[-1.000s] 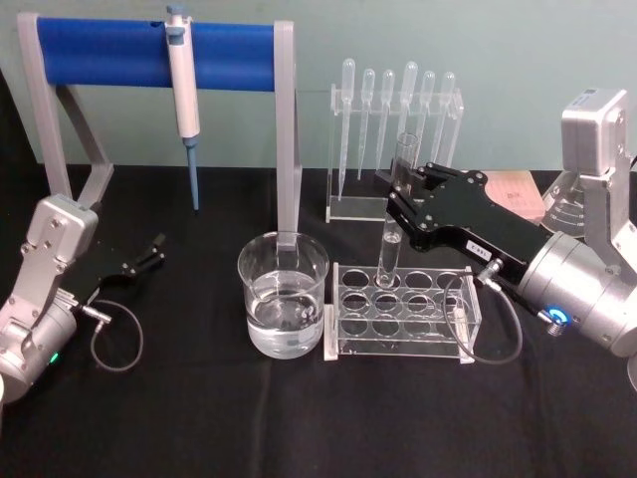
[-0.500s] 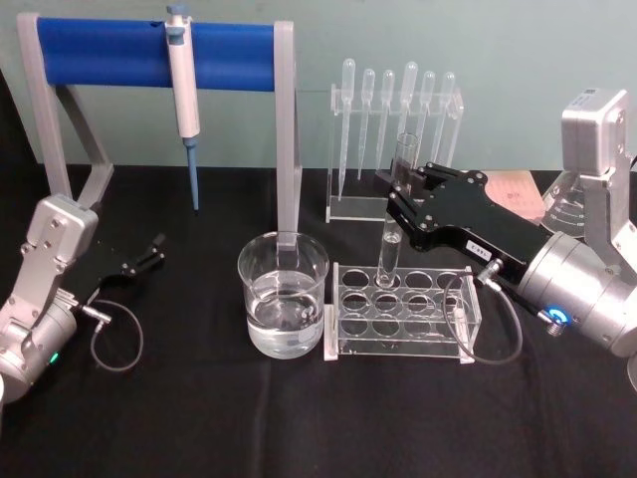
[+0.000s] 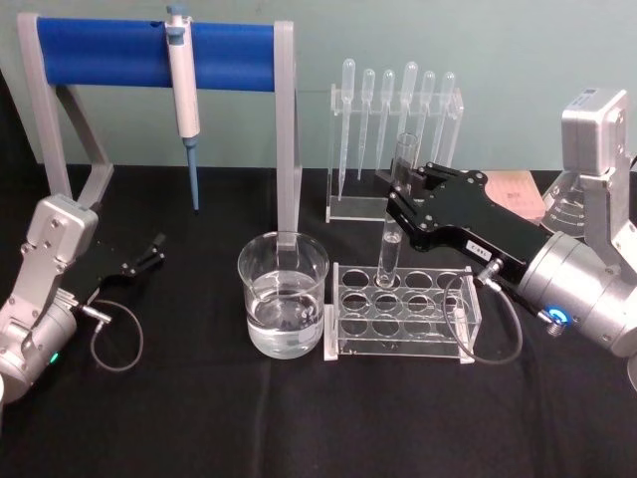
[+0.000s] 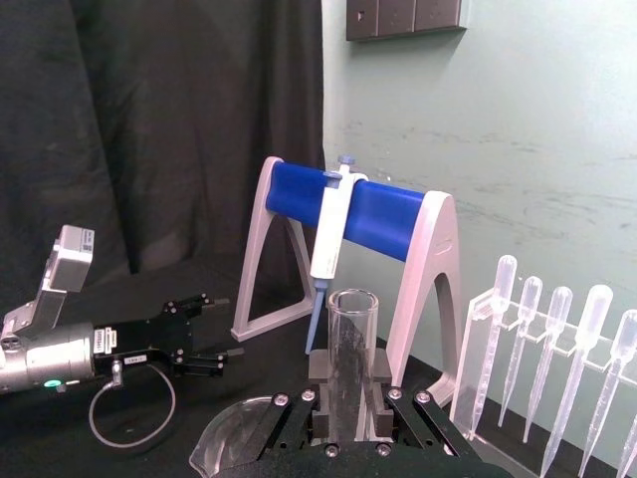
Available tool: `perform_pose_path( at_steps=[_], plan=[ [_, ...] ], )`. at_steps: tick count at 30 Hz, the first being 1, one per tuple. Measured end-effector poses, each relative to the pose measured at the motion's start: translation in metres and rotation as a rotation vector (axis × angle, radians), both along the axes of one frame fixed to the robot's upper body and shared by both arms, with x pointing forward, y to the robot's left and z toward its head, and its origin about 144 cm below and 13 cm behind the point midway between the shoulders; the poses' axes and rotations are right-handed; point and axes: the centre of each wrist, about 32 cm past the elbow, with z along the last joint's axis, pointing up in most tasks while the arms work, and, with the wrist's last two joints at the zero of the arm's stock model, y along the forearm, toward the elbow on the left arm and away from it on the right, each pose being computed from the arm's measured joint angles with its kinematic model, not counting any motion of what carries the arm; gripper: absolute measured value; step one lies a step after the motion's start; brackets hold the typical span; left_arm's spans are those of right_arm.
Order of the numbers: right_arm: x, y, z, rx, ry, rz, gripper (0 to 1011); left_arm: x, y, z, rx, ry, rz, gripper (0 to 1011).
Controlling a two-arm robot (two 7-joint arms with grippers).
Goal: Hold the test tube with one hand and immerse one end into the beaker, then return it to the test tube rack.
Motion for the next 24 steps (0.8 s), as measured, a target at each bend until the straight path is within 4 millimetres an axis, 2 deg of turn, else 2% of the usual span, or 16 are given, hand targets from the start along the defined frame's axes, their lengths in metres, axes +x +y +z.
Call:
perform_pose_path(
  at_steps=[24],
  plan=[
    [0.0000,0.0000,0.0000,0.000,0.000,0.000,225,0.0000,0.0000,0.0000,0.000,0.000,0.000,1000]
  ],
)
